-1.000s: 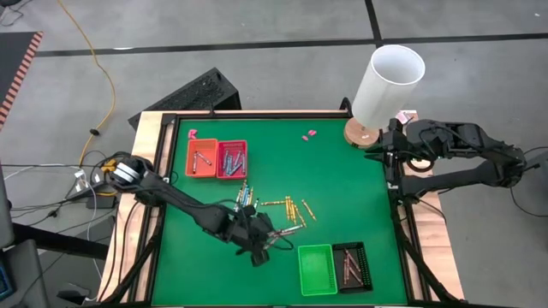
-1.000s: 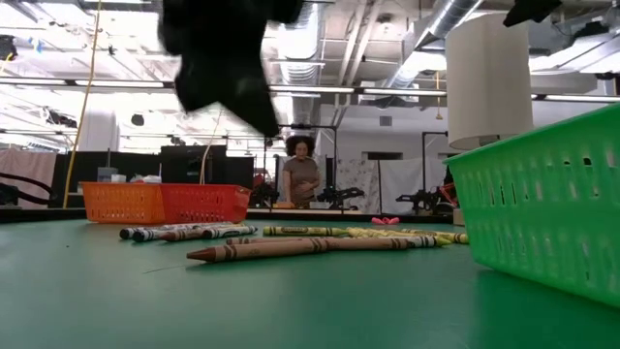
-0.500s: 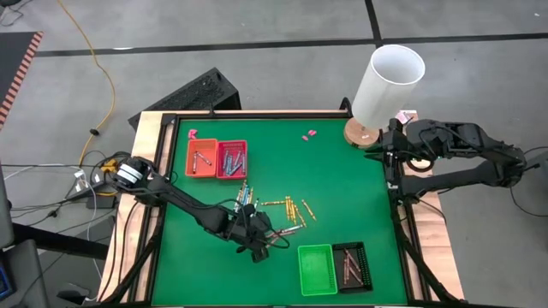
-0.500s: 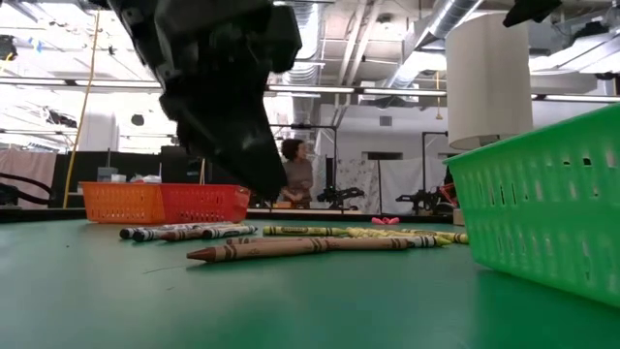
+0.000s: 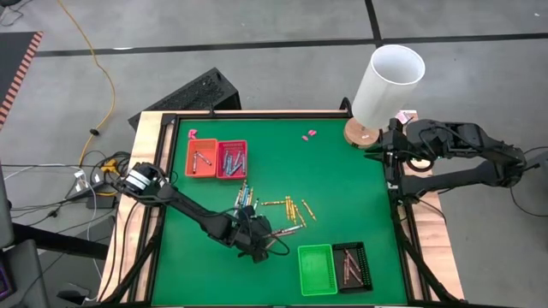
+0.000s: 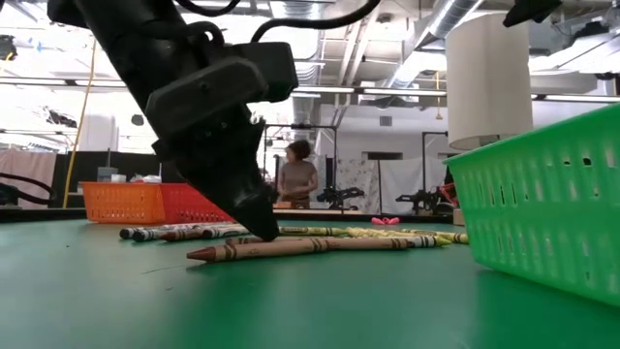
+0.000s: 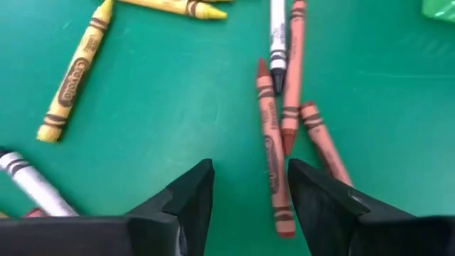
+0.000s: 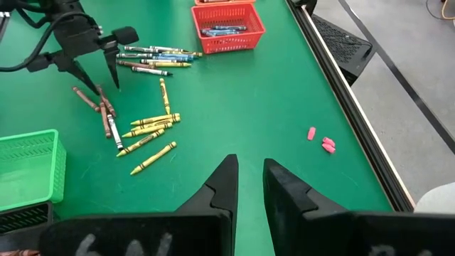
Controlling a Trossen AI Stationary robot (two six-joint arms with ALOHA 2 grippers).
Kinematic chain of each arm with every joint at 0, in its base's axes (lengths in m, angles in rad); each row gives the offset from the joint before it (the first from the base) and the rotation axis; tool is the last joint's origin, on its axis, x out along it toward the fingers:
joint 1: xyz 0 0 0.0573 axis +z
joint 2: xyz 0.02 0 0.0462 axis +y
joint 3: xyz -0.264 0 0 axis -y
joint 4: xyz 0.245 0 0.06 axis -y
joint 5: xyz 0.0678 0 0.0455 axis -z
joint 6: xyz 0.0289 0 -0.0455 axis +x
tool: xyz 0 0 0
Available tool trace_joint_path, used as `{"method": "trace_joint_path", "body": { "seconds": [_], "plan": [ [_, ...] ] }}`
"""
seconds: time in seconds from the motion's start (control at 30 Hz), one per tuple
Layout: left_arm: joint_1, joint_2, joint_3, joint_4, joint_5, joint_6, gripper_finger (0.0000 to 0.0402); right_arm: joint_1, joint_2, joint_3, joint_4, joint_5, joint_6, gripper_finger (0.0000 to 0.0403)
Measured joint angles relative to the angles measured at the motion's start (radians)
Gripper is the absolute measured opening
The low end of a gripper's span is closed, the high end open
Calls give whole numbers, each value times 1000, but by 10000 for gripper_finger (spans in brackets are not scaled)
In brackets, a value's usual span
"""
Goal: Sort crayons
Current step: Put the brown crayon into the black bin
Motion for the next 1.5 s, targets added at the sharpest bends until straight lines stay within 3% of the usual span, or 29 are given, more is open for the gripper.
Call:
{"method": "trace_joint_path", "body": {
  "seconds": [0.47,0.73,1.13,1.5],
  "plan": [
    [-26,55,4,2,-17,-21,83,0,0,0,1,0,3,68],
    [-25,76,3,-22,-26,-44,11,0,0,0,1,0,3,68],
    [-24,47,1,-25,-51,-108,3,0,0,0,1,0,2,68],
    [-6,-48,-1,21,-134,-72,1,0,0,0,1,0,-1,68]
  ]
}}
